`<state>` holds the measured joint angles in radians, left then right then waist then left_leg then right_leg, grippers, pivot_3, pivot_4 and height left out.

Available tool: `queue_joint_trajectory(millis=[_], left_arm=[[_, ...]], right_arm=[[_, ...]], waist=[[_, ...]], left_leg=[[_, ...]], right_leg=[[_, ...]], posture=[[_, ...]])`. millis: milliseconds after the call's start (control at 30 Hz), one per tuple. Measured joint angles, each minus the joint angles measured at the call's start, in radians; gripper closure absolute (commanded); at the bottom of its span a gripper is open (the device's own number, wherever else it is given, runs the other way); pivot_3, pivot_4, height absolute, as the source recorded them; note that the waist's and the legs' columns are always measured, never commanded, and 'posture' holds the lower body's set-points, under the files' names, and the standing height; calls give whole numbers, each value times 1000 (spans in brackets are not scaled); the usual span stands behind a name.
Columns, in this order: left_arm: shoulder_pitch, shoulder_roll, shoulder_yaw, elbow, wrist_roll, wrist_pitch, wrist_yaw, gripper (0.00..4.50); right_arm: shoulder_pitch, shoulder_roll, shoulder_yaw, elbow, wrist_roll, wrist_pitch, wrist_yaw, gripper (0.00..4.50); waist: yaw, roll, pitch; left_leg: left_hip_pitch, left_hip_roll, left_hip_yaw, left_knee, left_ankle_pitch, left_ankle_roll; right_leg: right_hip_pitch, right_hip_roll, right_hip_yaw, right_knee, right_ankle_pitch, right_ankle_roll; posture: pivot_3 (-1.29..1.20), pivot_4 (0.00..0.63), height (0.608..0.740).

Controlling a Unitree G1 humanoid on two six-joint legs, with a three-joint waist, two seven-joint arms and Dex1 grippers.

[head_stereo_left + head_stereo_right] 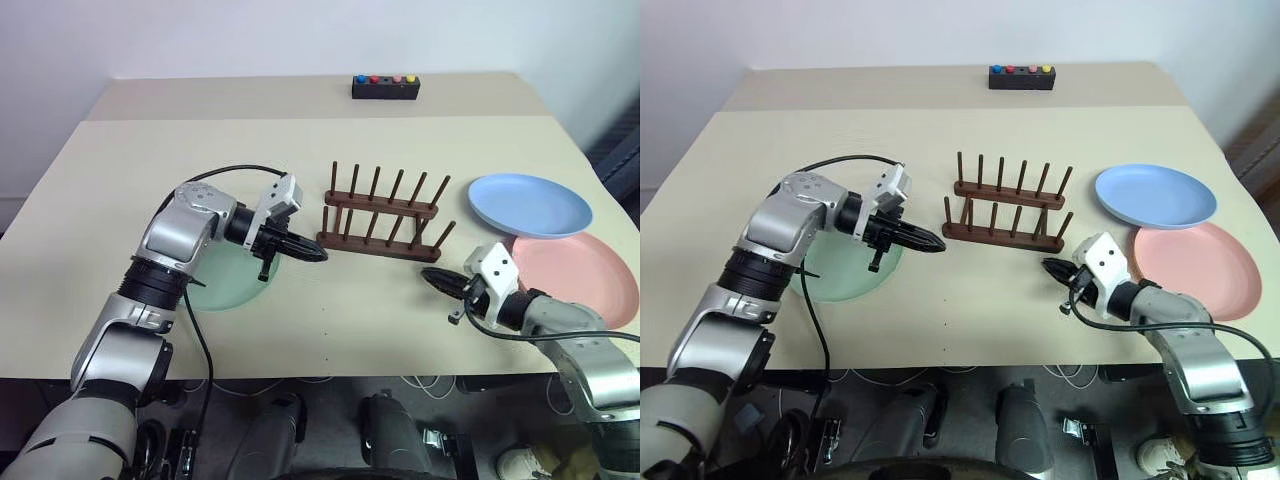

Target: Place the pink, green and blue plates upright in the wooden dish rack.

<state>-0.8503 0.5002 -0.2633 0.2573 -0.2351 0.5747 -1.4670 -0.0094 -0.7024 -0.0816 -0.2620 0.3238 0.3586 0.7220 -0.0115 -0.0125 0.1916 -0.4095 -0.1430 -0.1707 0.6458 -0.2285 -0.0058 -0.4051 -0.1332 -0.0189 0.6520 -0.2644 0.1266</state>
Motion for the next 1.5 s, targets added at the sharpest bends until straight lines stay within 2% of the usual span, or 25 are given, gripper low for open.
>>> queue_joint_trajectory(millis=[133, 267, 500, 867, 1133, 1500], left_arm=[[6, -67, -54, 13, 63, -47, 110, 4500], [19, -82, -115, 47, 129, -125, 169, 4500], [3, -147, -113, 236, 202, -239, 301, 4500], [-131, -246, -88, 543, 280, -438, 495, 4500], [-175, -251, -56, 645, 284, -489, 506, 4500], [-184, -253, -33, 667, 292, -507, 500, 4500]], right_arm=[[-44, 32, 21, 52, -46, -17, -34, 4466], [-76, 38, 20, 90, -77, -31, -56, 4466], [-137, 39, 22, 189, -123, -65, -55, 4466], [-265, 48, 55, 334, -191, -162, -43, 4466], [-376, 54, 79, 505, -230, -259, -27, 4466], [-538, 73, 114, 781, -301, -442, -12, 4466]], waist=[[1, 0, 0], [-1, 0, 0], [1, 0, 0], [-1, 0, 0], [-3, 0, 0], [-9, 0, 0]], left_leg=[[0, 0, 1, 0, 0, 0], [0, 0, 1, -1, 0, 0], [0, -1, 2, 0, 0, 0], [0, -1, 3, 0, 0, -1], [0, -1, 4, 0, 1, -2], [0, -1, 5, 1, 3, -4]], right_leg=[[0, 0, 1, 0, 0, 0], [-1, 1, 3, 0, 0, 0], [-1, 0, 3, 0, 1, 2], [-1, 0, 3, 0, 2, 3], [-1, 0, 4, 0, 2, 4], [-2, 0, 5, 0, 2, 4]], posture=[[0, 150, 740], [0, 150, 740], [0, 150, 740], [0, 150, 740], [0, 150, 740], [0, 150, 740]])
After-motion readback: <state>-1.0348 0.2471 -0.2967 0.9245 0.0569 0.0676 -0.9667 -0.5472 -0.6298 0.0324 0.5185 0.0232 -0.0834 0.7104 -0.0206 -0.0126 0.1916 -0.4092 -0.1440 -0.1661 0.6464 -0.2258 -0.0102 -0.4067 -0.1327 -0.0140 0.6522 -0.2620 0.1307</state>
